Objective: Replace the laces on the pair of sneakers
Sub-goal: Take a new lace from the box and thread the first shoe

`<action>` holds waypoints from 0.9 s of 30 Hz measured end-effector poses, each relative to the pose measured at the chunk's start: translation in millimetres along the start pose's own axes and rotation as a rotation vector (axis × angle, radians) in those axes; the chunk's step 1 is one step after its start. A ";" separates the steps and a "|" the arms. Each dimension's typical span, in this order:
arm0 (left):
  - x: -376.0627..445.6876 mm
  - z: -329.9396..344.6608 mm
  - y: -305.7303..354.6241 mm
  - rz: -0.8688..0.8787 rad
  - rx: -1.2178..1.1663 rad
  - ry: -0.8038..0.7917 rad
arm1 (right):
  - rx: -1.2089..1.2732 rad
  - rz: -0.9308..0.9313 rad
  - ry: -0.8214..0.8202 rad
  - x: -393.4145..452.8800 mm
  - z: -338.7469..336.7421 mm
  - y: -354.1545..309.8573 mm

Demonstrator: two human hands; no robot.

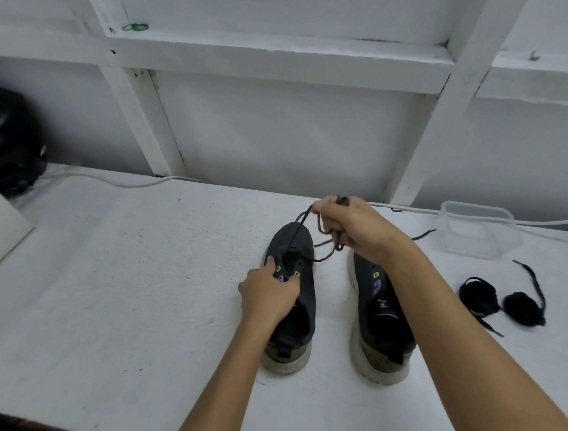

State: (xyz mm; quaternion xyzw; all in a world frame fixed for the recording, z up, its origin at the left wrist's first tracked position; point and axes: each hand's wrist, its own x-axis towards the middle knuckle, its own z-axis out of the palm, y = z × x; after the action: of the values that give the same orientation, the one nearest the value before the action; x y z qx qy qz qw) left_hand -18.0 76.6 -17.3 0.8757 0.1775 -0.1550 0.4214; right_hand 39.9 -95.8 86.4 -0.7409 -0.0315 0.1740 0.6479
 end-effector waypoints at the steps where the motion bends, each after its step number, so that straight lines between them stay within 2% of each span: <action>1: -0.6 -0.3 0.5 -0.006 -0.015 0.000 | 0.120 -0.009 0.028 2.1 0.4 -2.8; 3: -0.7 -0.3 0.5 -0.012 -0.036 -0.004 | 0.178 -0.014 0.072 5.5 3.1 -6.0; 6: -7.6 -2.1 5.5 0.018 -0.034 0.036 | -0.053 -0.045 0.115 6.4 8.9 -11.0; 8: -17.0 -4.5 11.8 0.115 -0.028 0.140 | -0.209 -0.075 0.118 8.3 11.8 -16.2; 10: -20.7 -11.6 19.3 0.291 0.033 0.262 | -0.306 -0.113 0.095 11.1 15.0 -23.4; 11: -18.8 -16.9 23.0 0.373 0.066 0.269 | -0.354 -0.136 0.078 12.4 17.4 -27.2; 14: 1.1 -32.3 29.4 0.563 0.148 0.103 | -0.462 -0.214 0.054 19.0 23.8 -31.2; 16: 13.2 -38.6 30.5 0.594 0.139 0.081 | -0.478 -0.259 0.070 23.4 25.0 -29.0; 18: 20.1 -46.0 31.1 0.501 0.047 0.209 | -0.509 -0.307 0.091 26.5 21.7 -21.6; 20: 26.4 -54.6 25.4 0.326 -0.013 0.325 | -0.632 -0.312 0.144 28.1 16.0 -9.0; 23: 32.5 -64.5 5.2 0.021 0.100 0.297 | -0.759 -0.275 0.251 29.7 9.1 14.8; 24: 33.3 -66.0 -2.9 -0.060 0.142 0.271 | -0.794 -0.221 0.242 29.9 5.1 21.5; 25: 34.5 -65.8 -11.0 -0.118 0.172 0.256 | -0.850 -0.131 0.187 28.9 1.6 26.4; 27: 36.4 -64.1 -21.6 -0.157 0.217 0.265 | -0.972 0.076 -0.028 23.8 -1.0 34.8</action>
State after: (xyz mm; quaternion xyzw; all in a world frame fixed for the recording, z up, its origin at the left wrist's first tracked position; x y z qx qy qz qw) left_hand 12.7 146.6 -9.2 0.9123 0.2813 -0.0889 0.2840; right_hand 56.3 -95.9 47.6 -0.9559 -0.0909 0.1728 0.2195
